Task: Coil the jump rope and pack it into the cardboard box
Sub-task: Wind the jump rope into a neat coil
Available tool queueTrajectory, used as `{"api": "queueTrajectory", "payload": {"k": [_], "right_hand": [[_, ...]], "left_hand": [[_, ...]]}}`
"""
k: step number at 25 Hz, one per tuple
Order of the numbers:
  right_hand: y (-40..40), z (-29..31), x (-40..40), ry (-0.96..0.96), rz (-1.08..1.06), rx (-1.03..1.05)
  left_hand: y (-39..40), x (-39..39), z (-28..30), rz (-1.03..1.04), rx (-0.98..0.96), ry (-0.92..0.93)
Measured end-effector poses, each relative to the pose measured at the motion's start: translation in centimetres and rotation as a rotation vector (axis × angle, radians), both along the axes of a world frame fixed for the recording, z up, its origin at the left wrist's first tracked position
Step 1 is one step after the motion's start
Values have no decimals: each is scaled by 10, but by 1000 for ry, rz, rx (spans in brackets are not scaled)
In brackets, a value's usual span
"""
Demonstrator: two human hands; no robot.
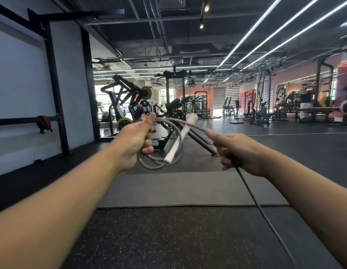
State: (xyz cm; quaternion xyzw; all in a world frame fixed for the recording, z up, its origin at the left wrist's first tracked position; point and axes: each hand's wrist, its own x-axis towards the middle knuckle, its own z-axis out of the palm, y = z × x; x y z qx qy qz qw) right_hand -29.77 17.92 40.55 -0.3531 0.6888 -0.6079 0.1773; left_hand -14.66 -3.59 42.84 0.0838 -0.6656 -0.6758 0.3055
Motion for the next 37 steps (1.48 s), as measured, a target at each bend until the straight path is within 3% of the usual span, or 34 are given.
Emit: {"api": "queueTrajectory", "payload": {"k": [3,5,8,11,13,16,19,21,22,24,25,28,32,35,37], "right_hand": [[-14,9,9,-240,211,-244],[-25,13,23,-203,326,-271],[-53,2,37,-121,211,-349],[-66,-6,46,10,39,-354],[-59,2,45,45,10,-331],[-44,24,37,256,23,-199],[-33,43,30,558,14,82],[-27,54,31,682,24,224],[-25,60,32,714,17,250],[-20,69,32,734,4,251],[-17,72,32,716,17,253],[-8,69,27,583,117,335],[20,57,8,470,187,638],[35,52,-3,310,254,494],[38,53,-7,226,237,340]], "left_hand": [[33,-22,-7,151,336,277],[57,-37,-15,279,515,371],[77,-54,-20,452,721,423],[85,-56,-20,407,820,462],[88,-51,-30,427,594,298],[73,-41,-50,686,-100,-54],[56,-25,-29,867,-813,100],[55,-21,4,703,-1289,111],[56,-20,18,520,-1375,59],[54,-20,32,203,-1317,-61],[50,-22,33,147,-1289,-102],[37,-20,30,111,-1320,-201],[27,0,29,25,-1284,-253],[21,7,26,33,-1423,-404],[15,3,21,151,-1472,-468]]}}
